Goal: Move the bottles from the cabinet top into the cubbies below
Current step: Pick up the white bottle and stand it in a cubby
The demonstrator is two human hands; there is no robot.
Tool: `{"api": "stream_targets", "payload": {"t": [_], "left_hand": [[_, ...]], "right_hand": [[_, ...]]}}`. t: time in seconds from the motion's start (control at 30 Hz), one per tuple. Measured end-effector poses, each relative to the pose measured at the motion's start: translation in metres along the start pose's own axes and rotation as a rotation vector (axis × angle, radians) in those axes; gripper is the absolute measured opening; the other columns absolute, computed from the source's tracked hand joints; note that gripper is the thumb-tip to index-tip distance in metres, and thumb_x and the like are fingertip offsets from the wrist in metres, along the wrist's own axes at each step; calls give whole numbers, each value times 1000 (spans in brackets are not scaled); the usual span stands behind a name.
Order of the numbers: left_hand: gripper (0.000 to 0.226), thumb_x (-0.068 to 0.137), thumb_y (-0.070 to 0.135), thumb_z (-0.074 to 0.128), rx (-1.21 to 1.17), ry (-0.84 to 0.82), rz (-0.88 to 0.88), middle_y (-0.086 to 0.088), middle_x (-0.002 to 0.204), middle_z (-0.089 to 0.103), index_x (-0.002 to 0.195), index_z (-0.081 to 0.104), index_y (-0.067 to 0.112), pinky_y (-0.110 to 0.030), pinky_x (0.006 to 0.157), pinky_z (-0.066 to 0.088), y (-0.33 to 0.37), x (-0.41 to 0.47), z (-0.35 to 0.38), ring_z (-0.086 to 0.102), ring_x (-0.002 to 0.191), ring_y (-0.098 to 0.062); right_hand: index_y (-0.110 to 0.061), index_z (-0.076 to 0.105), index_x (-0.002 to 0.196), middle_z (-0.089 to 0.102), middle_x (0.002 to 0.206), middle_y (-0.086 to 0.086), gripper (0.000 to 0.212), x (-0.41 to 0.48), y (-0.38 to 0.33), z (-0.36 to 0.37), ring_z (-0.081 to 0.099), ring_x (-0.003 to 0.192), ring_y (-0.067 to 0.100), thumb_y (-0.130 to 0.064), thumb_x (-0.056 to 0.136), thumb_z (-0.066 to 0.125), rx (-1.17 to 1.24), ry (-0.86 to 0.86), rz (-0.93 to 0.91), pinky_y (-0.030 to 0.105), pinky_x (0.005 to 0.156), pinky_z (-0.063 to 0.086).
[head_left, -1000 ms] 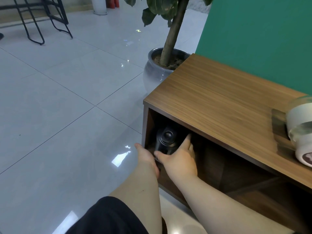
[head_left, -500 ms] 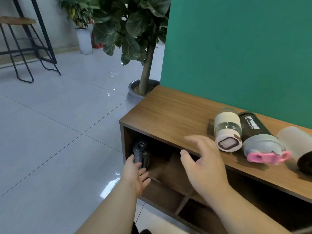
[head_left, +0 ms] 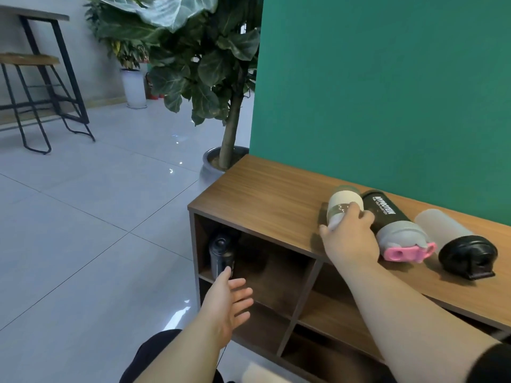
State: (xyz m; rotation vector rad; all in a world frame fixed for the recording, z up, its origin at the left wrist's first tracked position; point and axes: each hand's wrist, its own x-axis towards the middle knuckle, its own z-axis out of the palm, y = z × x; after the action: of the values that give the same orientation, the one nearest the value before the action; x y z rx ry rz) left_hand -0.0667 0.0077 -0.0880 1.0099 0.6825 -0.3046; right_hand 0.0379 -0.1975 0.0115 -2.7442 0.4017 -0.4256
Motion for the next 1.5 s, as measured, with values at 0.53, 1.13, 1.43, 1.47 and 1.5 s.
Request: {"api": "stream_targets", "payload": {"t": [0.53, 1.13, 1.43, 1.47, 1.5], "left_hand": [[71, 101, 68, 34, -316, -52, -56, -25, 113, 79, 129, 66, 11, -48, 66, 63, -9, 13, 6, 80, 85, -39], [51, 102, 51, 47, -309, 145, -297, -18, 107, 82, 116, 74, 10, -48, 98, 59, -49, 120, 40, 73, 104, -35], [112, 68, 96, 47, -582, 111, -344, -22, 130, 71, 137, 60, 8, -56, 105, 54, -60, 164, 36, 67, 119, -40], [116, 64, 97, 48, -582, 124, -342, -21, 129, 71, 137, 61, 8, -56, 106, 53, -60, 167, 36, 68, 119, -39], [119, 59, 99, 48, -576, 136, -334, -19, 130, 72, 137, 61, 10, -55, 107, 53, -64, 171, 35, 68, 119, -39]], "right_hand": [[-45, 42, 120, 48, 109, -24, 61, -123, -14, -25, 55, 90, 2, -58, 67, 68, 334, -316, -471, 15, 71, 48], [-31, 38, 144, 59, 126, -10, 95, -94, -6, 139, 56, 121, 11, -43, 64, 89, 492, -329, 12, 27, 97, 47], [-27, 37, 145, 55, 139, -2, 94, -70, -1, 177, 53, 128, 19, -51, 68, 84, 378, -355, 1, 28, 97, 46], [-27, 37, 146, 55, 140, -2, 94, -68, -1, 179, 52, 129, 19, -51, 68, 84, 384, -364, 4, 28, 98, 45], [-27, 38, 145, 54, 141, -3, 93, -67, 0, 181, 51, 130, 18, -51, 68, 84, 386, -368, -1, 27, 99, 44]]}}
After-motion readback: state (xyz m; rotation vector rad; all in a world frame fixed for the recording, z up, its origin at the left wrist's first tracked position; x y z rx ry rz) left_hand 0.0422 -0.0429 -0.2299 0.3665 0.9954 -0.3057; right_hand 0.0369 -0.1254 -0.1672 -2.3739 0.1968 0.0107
